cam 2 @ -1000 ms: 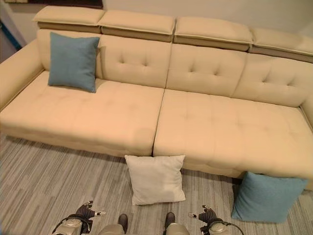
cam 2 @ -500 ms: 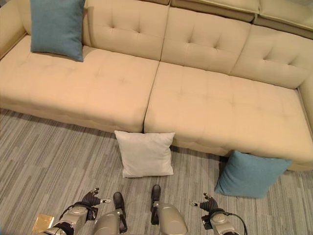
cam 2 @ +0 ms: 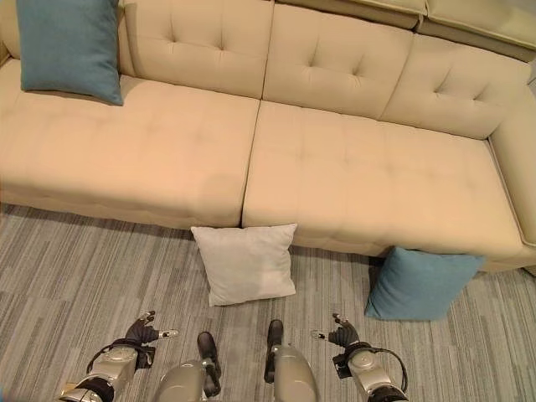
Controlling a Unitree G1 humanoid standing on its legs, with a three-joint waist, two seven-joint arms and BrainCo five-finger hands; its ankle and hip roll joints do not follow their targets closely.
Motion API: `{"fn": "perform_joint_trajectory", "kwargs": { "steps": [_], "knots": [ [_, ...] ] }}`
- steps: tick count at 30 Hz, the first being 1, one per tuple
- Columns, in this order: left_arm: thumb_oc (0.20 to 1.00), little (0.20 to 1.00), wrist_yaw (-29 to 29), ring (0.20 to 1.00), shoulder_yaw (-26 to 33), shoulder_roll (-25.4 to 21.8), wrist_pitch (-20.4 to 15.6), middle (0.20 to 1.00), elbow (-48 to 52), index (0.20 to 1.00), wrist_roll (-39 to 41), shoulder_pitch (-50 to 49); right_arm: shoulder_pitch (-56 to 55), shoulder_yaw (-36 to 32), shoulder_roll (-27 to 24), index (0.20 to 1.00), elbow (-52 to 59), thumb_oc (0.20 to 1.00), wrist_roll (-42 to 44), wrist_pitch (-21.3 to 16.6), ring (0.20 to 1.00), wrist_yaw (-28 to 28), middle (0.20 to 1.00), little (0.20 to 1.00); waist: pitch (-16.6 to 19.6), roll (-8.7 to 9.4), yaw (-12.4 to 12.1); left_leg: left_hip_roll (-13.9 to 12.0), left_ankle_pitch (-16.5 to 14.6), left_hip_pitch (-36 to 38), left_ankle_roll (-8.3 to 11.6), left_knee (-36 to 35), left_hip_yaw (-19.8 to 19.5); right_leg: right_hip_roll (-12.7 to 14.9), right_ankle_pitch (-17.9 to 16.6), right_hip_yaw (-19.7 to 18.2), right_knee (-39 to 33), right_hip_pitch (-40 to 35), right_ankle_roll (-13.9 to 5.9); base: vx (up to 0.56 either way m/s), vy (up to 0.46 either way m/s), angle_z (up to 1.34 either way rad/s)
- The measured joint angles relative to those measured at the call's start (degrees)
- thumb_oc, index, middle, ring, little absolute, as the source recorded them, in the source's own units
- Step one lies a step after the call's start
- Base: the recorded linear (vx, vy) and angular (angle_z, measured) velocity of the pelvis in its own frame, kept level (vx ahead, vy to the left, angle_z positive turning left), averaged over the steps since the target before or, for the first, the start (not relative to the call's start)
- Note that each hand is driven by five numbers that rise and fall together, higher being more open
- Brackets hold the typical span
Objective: Pick up all the scattered cushions and arrange them neatly on the sofa.
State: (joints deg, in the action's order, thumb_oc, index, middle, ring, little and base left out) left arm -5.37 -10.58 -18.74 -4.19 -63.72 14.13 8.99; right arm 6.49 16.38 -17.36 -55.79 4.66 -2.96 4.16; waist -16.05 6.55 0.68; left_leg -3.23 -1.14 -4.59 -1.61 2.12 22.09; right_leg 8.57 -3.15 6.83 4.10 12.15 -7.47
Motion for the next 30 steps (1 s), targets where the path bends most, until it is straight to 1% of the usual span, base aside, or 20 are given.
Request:
{"fn": "perform_joint_trajectory", "kwargs": {
  "steps": [1,2,3,4,5,8,10,11,12,13,15,16,17,19,22,23,24,26,29,30],
  "knots": [
    [1.0,1.0,0.0,1.0,-0.1,0.0,0.0,1.0,-0.1,1.0,0.2,-0.1,0.0,0.0,0.0,1.0,0.1,1.0,0.0,0.0,1.0,0.0,1.0,1.0,0.0,0.04,0.2,0.4,0.1,-0.1,0.27,0.0,-0.4,0.8,-0.9,-0.4,-1.9,-0.7,-0.8,0.08,-0.066,0.19],
    [1.0,1.0,0.0,1.0,-0.1,0.3,0.0,1.0,-0.1,1.0,0.3,-0.6,-0.1,0.0,0.0,1.0,0.1,1.0,-0.3,0.0,1.0,0.0,1.0,1.0,0.0,0.13,0.1,0.8,0.1,0.0,0.41,0.0,-1.0,1.6,-2.0,-1.8,-2.8,-0.8,-0.87,0.04,-0.062,0.31],
    [1.0,1.0,0.0,1.0,-0.1,0.5,0.0,1.0,-0.3,1.0,0.3,-0.5,-0.2,0.0,0.0,1.0,-0.1,1.0,-0.4,0.0,1.0,0.0,1.0,1.0,-0.2,-0.29,0.2,0.7,0.3,-0.1,0.88,-0.2,-1.7,1.3,-2.8,-2.9,-3.6,-1.1,-0.37,0.05,-0.074,0.24],
    [1.0,1.0,0.0,1.0,-0.1,0.7,-0.1,1.0,-0.3,1.0,0.3,-0.6,0.1,0.0,-0.1,1.0,-0.2,1.0,-0.4,0.0,1.0,0.0,1.0,1.0,-0.5,-0.87,0.2,0.3,0.7,-0.3,1.31,-0.1,-2.1,0.7,-3.5,-2.7,-3.8,-1.8,0.69,0.05,-0.171,0.08],
    [1.0,1.0,0.0,1.0,-0.1,0.9,0.0,1.0,-0.6,1.0,0.3,-0.9,1.2,-0.1,-0.3,1.0,0.4,1.0,-0.4,0.0,1.0,0.0,1.0,1.0,-1.0,-1.86,0.2,-0.8,1.1,-0.3,1.85,0.1,-2.6,-0.3,-3.5,-2.7,-3.2,-1.6,0.88,0.02,-0.188,-0.02],
    [1.0,1.0,0.0,1.0,-0.3,1.9,-0.3,1.0,0.2,1.0,0.4,-0.3,0.9,-0.1,-1.8,1.0,1.4,1.0,-0.5,-0.4,1.0,0.0,1.0,1.0,-1.8,-3.15,0.5,-1.7,1.6,-1.0,2.94,1.1,-6.6,-1.4,-2.0,-0.8,-2.5,-2.4,1.87,-0.01,-0.134,0.24],
    [1.0,1.0,0.0,1.0,-0.6,2.2,-0.6,1.0,0.9,1.0,0.6,0.2,1.0,-0.2,-2.6,1.0,1.3,1.0,-0.5,-0.5,1.0,0.1,1.0,1.0,-2.0,-3.55,0.6,-2.6,1.6,-1.8,3.75,1.3,-7.7,-1.9,-1.0,0.6,-1.8,-2.1,2.66,-0.07,-0.182,0.34],
    [1.0,1.0,0.0,1.0,-0.7,2.2,-0.6,1.0,1.7,1.0,1.1,0.1,1.1,-0.2,-3.1,1.0,1.3,1.0,-0.5,-0.5,1.0,0.1,1.0,1.0,-2.0,-3.56,0.1,-3.1,2.0,-2.5,4.35,1.2,-8.4,-2.5,-0.1,0.7,-0.5,-1.0,2.52,-0.14,-0.25,0.25],
    [1.0,1.0,-0.2,1.0,-0.9,2.1,-0.6,1.0,2.9,1.0,1.2,0.3,0.8,-0.2,-3.6,1.0,2.2,1.0,-0.4,-0.6,1.0,0.2,1.0,1.0,-2.1,-3.73,0.3,-3.7,2.0,-4.1,4.93,2.4,-9.0,-2.3,0.9,1.4,1.3,0.6,2.66,-0.15,-0.207,0.33],
    [1.0,1.0,-0.3,1.0,-1.5,1.9,-0.7,1.0,4.8,1.0,1.7,0.4,0.5,-0.4,-4.0,1.0,2.9,1.0,-0.4,-0.9,1.0,0.5,1.0,1.0,-2.4,-3.97,0.7,-3.8,2.0,-6.0,5.06,3.2,-10.4,-2.1,1.6,2.4,2.9,2.1,3.46,-0.09,-0.104,0.39],
    [1.0,1.0,-1.0,1.0,-2.0,1.9,-1.2,1.0,6.4,1.0,2.8,1.5,0.8,-0.5,-4.2,1.0,3.1,1.0,-0.3,-1.0,1.0,0.9,1.0,1.0,-2.8,-3.99,0.5,-3.8,2.4,-8.3,5.32,3.6,-10.6,-2.0,2.6,2.7,6.0,5.4,3.6,-0.11,-0.113,0.26],
    [1.0,1.0,-2.6,1.0,-2.3,1.9,-1.5,1.0,6.8,1.0,3.8,4.1,2.6,-0.5,-4.2,1.0,3.7,1.0,0.5,-1.1,1.0,1.6,1.0,1.0,-3.6,-4.06,0.5,-3.9,2.5,-12.4,5.59,5.3,-11.4,-1.6,4.0,2.8,10.6,10.6,3.8,-0.1,-0.138,0.15],
    [1.0,1.0,-3.2,1.0,-2.5,1.7,-1.5,1.0,7.1,1.0,4.6,5.7,3.5,-0.7,-4.2,1.0,4.0,1.0,0.8,-1.3,1.0,1.9,1.0,1.0,-4.9,-4.02,0.8,-3.8,2.4,-13.8,5.52,5.8,-11.6,-1.0,4.5,2.7,12.2,12.6,4.24,-0.09,-0.064,0.11],
    [1.0,1.0,-5.0,1.0,-2.5,1.4,-1.7,1.0,8.9,1.0,5.7,8.1,6.4,-0.7,-4.2,1.0,5.4,1.0,0.8,-1.3,1.0,2.8,1.0,1.0,-7.6,-4.19,1.2,-4.0,3.3,-15.9,5.88,6.1,-11.6,-1.0,4.6,2.4,14.1,15.5,4.28,-0.13,-0.062,0.0],
    [1.0,1.0,-7.0,1.0,-3.0,1.3,-2.1,1.0,9.4,1.0,7.1,12.6,10.5,-0.7,-4.4,1.0,8.1,1.0,1.3,-1.6,1.0,4.3,1.0,1.0,-9.1,-4.25,2.4,-4.6,3.7,-20.8,5.91,8.3,-11.5,-1.1,4.7,2.2,16.8,20.8,4.41,-0.1,-0.041,-0.03],
    [1.0,1.0,-8.7,1.0,-4.2,0.4,-2.3,1.0,9.7,1.0,7.5,18.7,16.3,0.0,-5.7,1.0,9.0,1.0,2.4,-1.6,1.0,5.9,1.0,1.0,-10.2,-4.41,3.0,-5.1,3.6,-26.8,5.87,11.0,-11.6,-1.0,4.8,2.0,18.7,26.5,4.64,-0.03,0.01,-0.07],
    [1.0,1.0,-9.1,1.0,-4.8,-0.2,-2.4,1.0,9.6,1.0,7.8,22.6,20.2,0.1,-6.3,1.0,8.6,1.0,3.0,-1.6,1.0,6.7,1.0,1.0,-11.8,-4.47,3.3,-5.3,3.7,-28.6,5.89,12.3,-11.6,-1.1,4.3,2.0,19.3,28.2,4.39,-0.09,0.008,-0.09],
    [1.0,1.0,-10.1,1.0,-5.3,-0.5,-2.6,1.0,9.1,1.0,7.8,26.0,23.4,0.2,-6.8,1.0,8.4,1.0,3.1,-1.5,1.0,7.8,1.0,1.0,-12.5,-4.43,3.4,-5.7,3.7,-30.9,5.88,13.7,-11.5,-1.2,4.1,1.8,20.5,30.5,4.63,-0.08,-0.001,-0.08],
    [1.0,1.0,-12.9,1.0,-8.5,-1.8,-3.2,1.0,7.2,1.0,10.1,37.6,35.8,4.3,-9.3,1.0,7.2,1.0,4.7,-1.5,1.0,10.8,1.0,1.0,-12.7,-4.61,3.5,-6.8,2.0,-39.7,5.52,20.8,-12.1,-1.1,5.1,1.8,25.4,38.2,6.24,-0.07,0.003,-0.01],
    [1.0,1.0,-13.6,1.0,-8.5,-2.2,-3.5,1.0,6.8,1.0,10.2,40.6,39.2,4.3,-9.8,1.0,7.4,1.0,4.9,-1.9,1.0,11.7,1.0,1.0,-12.8,-4.69,3.5,-6.9,1.8,-41.8,5.51,22.1,-12.4,-1.0,5.0,1.8,26.3,40.2,6.61,-0.05,0.013,0.04]
  ]
}}
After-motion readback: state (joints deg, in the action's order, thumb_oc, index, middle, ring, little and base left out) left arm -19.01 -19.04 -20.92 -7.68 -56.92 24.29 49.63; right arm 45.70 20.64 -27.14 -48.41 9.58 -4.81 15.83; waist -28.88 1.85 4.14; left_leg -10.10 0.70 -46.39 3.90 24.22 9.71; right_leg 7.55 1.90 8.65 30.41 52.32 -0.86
